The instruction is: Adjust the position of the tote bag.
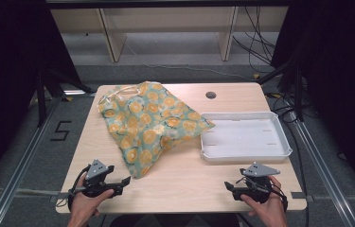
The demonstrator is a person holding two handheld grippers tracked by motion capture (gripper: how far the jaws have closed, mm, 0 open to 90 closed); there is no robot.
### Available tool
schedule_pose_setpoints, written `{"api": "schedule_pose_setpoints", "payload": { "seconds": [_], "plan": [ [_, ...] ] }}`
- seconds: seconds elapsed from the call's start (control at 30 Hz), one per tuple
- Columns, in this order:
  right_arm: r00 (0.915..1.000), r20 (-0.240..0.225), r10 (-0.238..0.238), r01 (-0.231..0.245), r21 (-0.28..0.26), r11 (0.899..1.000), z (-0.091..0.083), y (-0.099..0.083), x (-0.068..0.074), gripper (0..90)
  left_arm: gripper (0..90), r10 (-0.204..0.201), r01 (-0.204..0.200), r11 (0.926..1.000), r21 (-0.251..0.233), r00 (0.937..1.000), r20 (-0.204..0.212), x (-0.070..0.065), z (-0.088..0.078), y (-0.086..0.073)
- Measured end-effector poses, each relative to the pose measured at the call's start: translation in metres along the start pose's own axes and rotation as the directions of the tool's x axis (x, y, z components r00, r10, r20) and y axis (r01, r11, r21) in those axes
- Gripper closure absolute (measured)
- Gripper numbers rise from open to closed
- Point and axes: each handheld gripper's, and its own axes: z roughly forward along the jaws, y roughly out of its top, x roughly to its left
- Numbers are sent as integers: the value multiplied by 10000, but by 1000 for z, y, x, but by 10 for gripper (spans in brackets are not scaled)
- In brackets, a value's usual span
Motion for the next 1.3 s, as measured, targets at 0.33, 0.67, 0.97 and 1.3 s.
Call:
{"api": "schedule_pose_setpoints", "payload": {
  "seconds": [0.33, 0.67, 0.97, 1.3],
  "plan": [
    [9998, 72, 189, -190, 139, 9997, 0, 0, 1, 231, 181, 26, -26, 9999, 108, 10000, 56, -2, 3, 0],
    [9995, 110, 295, -296, 144, 9995, -1, 0, 2, 231, 186, 383, -386, 9988, 302, 9992, 113, -2, 2, 1],
    [9998, 25, 183, -183, 81, 9998, 0, 0, 1, 231, 271, 866, -878, 9958, 259, 9952, 466, -11, 12, 6],
    [9999, 46, -118, 117, 122, 9999, 5, -1, 2, 235, 291, 2229, -2246, 9726, 604, 9742, 340, -20, 54, 27]
  ]
}}
